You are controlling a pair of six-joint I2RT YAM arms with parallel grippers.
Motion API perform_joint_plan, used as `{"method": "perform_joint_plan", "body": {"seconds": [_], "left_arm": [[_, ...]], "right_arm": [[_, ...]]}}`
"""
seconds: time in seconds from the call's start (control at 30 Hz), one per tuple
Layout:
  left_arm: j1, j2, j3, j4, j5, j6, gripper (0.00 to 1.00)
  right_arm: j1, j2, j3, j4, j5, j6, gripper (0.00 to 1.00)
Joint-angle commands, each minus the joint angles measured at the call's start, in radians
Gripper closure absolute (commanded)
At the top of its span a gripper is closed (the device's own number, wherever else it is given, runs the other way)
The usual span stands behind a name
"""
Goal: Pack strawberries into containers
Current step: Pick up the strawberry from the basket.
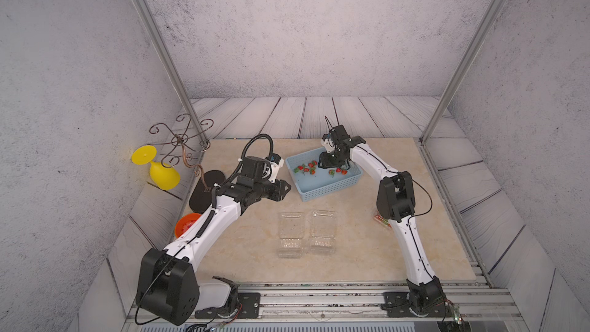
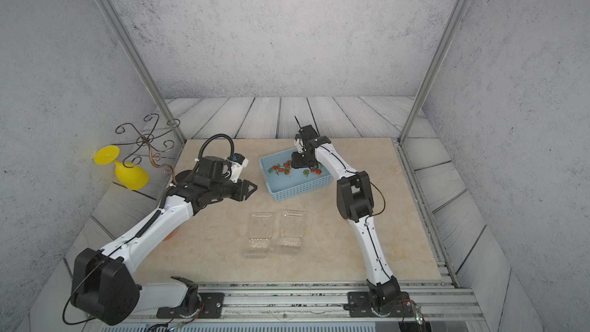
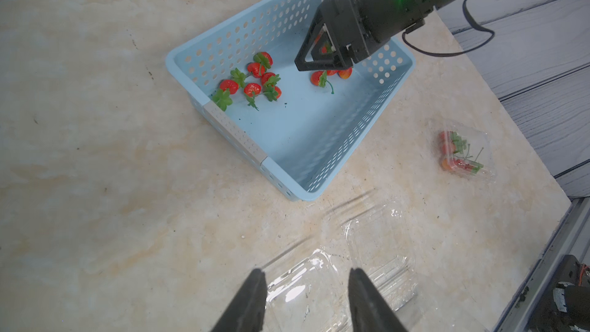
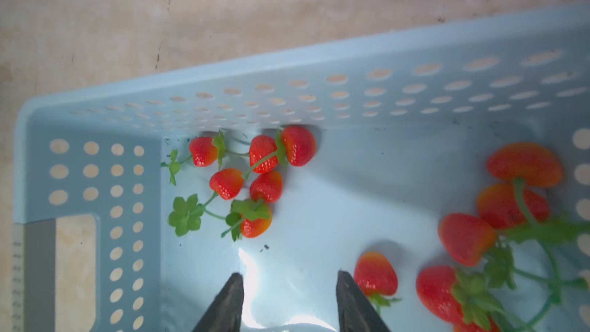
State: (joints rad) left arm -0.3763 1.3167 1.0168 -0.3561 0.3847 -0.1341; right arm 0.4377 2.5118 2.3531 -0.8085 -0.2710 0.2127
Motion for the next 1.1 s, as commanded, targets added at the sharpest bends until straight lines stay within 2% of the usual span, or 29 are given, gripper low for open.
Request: {"method": "perform_joint_plan", "body": {"seconds": [0.0,0.23,0.6,0.8,1.07], "left_arm": [[-0.006,0.012,0.013,-0.004,-0.002,0.024,0.54],[-0.006,0.007,0.01,-0.006,0.001,0.024,0.54],[-0.006,0.003,0.009,-0.007,0.005,0.025,0.54],[-0.006,0.0,0.01,-0.007,0.003,0.027,0.54],[-0.006,-0.006,0.008,-0.004,0.005,0.024,0.54]], "right_arm": [[0.016,0.081,0.058,-0.027,-0.009,0.019,0.51],[0.025,0.12,0.063,0.083,-0.025,0.057,0.51],[0.043,0.21,0.162,0.07,-0.04,0.073,0.52],[0.044,0.218,0.164,0.068,-0.038,0.079,0.59],[0.043,0.141,0.102,0.099,-0.02,0.08,0.77]]}}
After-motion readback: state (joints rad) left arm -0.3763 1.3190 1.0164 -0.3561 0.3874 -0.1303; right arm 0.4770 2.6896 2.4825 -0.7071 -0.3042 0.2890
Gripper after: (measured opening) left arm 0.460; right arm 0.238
